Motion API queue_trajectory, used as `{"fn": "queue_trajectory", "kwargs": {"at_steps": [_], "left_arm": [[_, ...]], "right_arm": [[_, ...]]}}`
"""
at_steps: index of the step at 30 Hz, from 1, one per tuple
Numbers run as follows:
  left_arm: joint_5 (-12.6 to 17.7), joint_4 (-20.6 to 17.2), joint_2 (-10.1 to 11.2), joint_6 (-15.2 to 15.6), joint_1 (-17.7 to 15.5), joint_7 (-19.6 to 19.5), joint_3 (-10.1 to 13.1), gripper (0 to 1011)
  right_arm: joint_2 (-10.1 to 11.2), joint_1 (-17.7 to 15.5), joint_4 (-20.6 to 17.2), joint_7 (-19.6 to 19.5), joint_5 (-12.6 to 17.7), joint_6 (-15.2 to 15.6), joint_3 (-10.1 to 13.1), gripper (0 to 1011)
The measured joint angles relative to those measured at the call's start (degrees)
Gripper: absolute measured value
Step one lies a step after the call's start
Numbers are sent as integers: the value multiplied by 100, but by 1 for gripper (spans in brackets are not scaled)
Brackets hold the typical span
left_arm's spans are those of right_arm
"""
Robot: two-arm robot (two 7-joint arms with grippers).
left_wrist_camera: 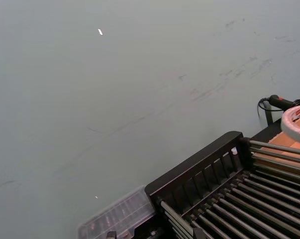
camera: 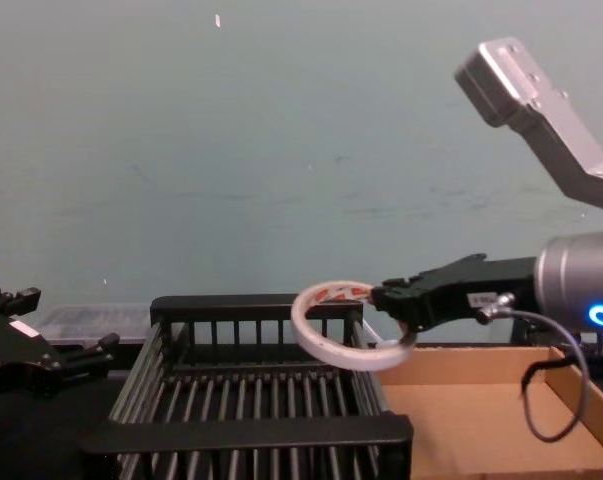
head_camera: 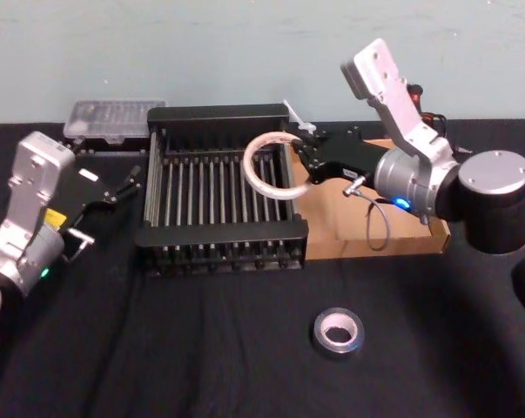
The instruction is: Pick up the white tape and place it into the black box , Pick up the silver tape and place it into the brown box.
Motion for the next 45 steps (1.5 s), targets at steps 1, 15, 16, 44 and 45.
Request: {"fn": "queue_trajectory", "kwargs": {"at_steps": [1, 15, 16, 44, 45], "left_arm": [[0, 0, 0, 0, 0, 0, 0, 1001], [0, 0, 0, 0, 0, 0, 0, 1001], [0, 0, 0, 0, 0, 0, 0, 1002], [0, 0, 0, 0, 0, 0, 0, 1001], [0, 0, 0, 0, 0, 0, 0, 1001]], "right_arm": [[-20, 20, 23, 8, -2, -4, -13, 97], [-96, 99, 123, 38, -15, -60, -68, 97], [-95, 99, 122, 38, -15, -60, -68, 97], [-83, 85, 100, 29, -13, -46, -58, 773], [-84, 85, 100, 29, -13, -46, -58, 817]]}}
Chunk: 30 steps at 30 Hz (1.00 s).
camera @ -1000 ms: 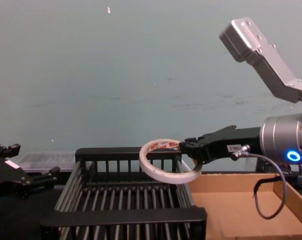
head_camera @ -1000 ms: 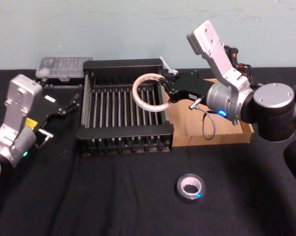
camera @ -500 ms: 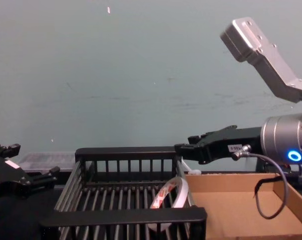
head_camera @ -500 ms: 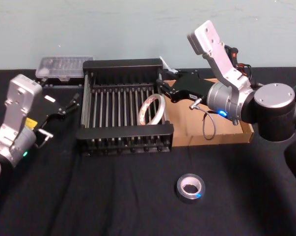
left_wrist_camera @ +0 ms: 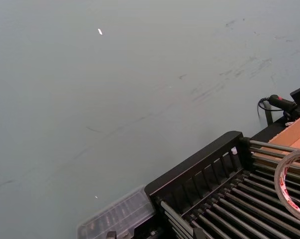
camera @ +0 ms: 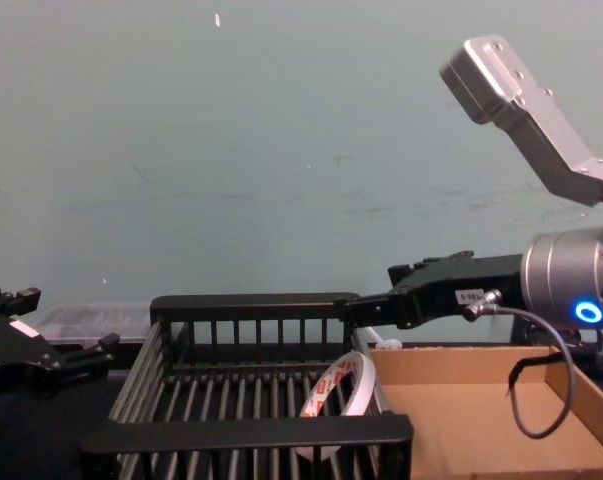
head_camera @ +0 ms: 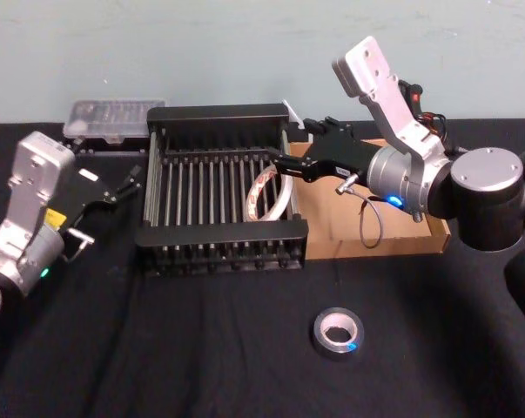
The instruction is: Pick up the white tape and place it into the black box , Pick up the silver tape and place it into the brown box.
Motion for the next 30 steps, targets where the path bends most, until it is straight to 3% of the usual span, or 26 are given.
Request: {"fn": "queue_trajectory", "kwargs": {"at_steps": [8, 22, 30], "left_arm": [[0, 0, 0, 0, 0, 0, 0, 1001], [0, 0, 0, 0, 0, 0, 0, 1001], [0, 0, 0, 0, 0, 0, 0, 1001]], "right_arm": [[0, 0, 0, 0, 0, 0, 0, 1002], [165, -237, -431, -125, 75, 211, 246, 1002], [545, -666, -1075, -61, 326, 424, 518, 1002]]}}
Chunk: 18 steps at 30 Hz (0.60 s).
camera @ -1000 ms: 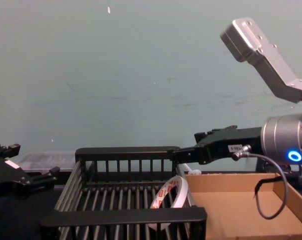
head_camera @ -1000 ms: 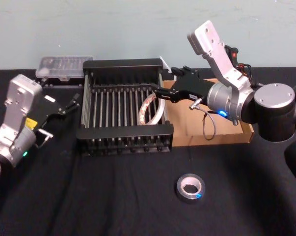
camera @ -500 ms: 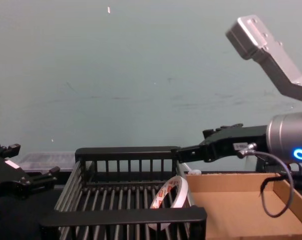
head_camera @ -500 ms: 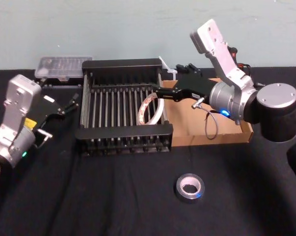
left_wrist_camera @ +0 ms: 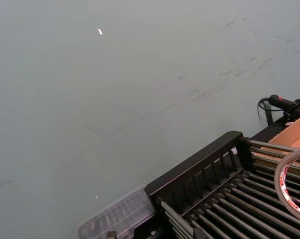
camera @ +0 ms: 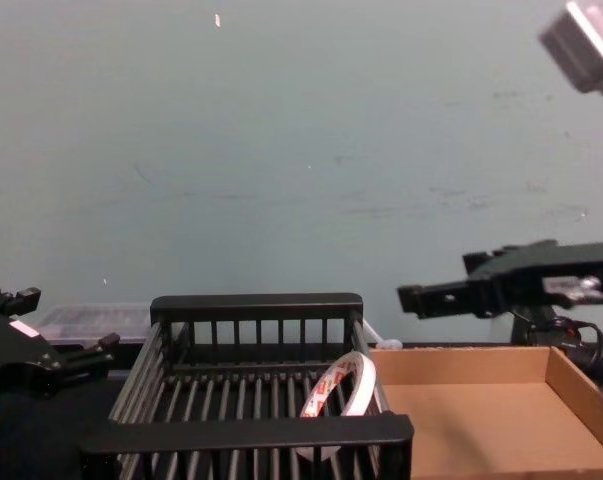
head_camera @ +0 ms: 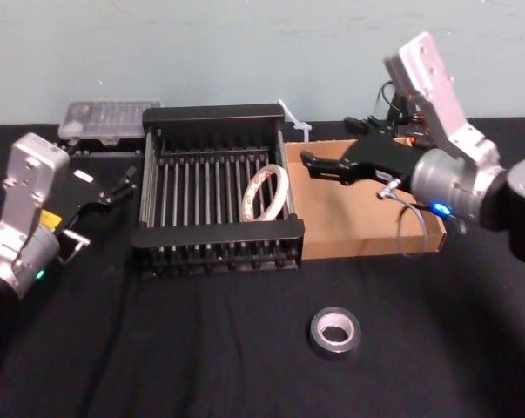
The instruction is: Pick up the white tape and place it into the black box , Pick up the silver tape and place it into the brown box.
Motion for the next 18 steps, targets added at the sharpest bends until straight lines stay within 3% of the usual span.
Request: {"fn": "queue_trajectory", "kwargs": {"at_steps": [11, 18], "left_arm": [[0, 0, 0, 0, 0, 0, 0, 1001], [0, 0, 0, 0, 0, 0, 0, 1001]], "right_arm": [[645, -759, -715, 146, 424, 297, 258, 1002], [990, -1130, -948, 228, 575, 410, 255, 1002]]}}
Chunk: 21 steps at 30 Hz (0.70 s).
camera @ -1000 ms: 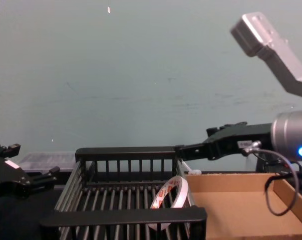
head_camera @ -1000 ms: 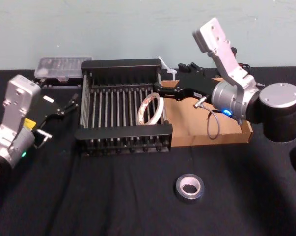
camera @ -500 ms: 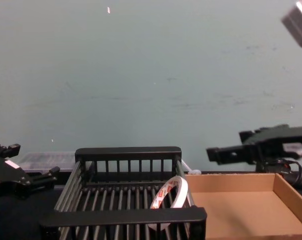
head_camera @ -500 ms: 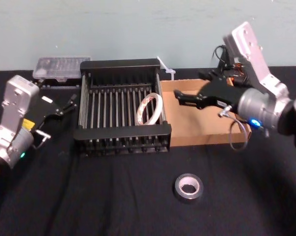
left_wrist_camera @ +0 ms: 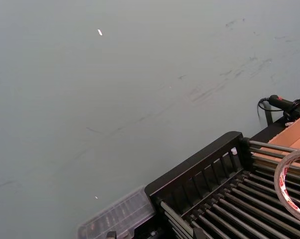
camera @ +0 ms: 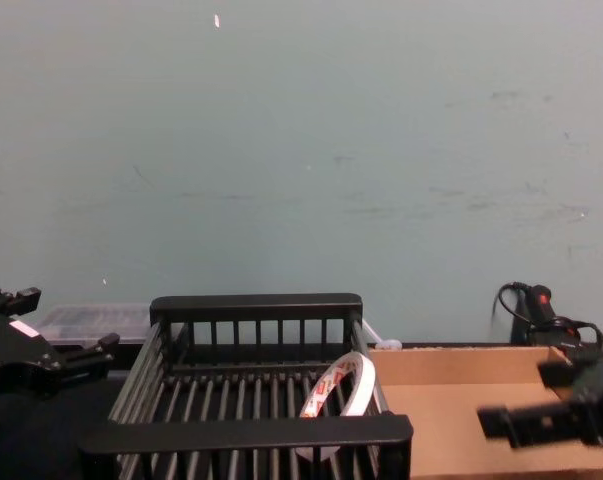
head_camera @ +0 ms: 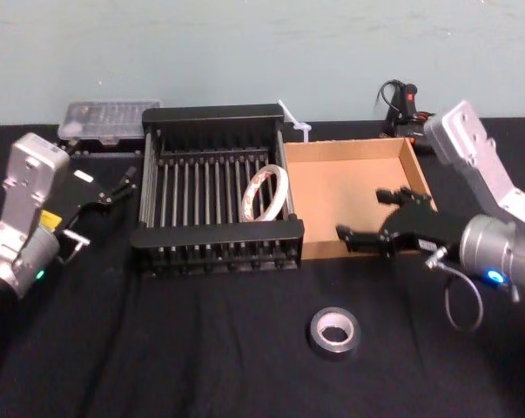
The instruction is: Pick up the white tape and place it into the black box , Pick up the silver tape and place it into the brown box.
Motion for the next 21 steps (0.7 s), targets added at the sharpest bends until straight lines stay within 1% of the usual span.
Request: {"fn": "queue_trajectory", "kwargs": {"at_steps": [3, 8, 13, 16, 21], "left_arm": [[0, 0, 0, 0, 0, 0, 0, 1001], [0, 0, 0, 0, 0, 0, 0, 1001], [0, 0, 0, 0, 0, 0, 0, 1001], [0, 0, 0, 0, 0, 0, 0, 1001], [0, 0, 0, 0, 0, 0, 0, 1001]], "right_arm": [[99, -87, -61, 25, 33, 37, -31, 1002], [341, -249, -207, 128, 117, 113, -146, 1002], [475, -315, -277, 187, 165, 133, -212, 1002], [606, -370, -354, 242, 211, 130, -268, 1002], [734, -397, -415, 306, 249, 112, -362, 1002]]}}
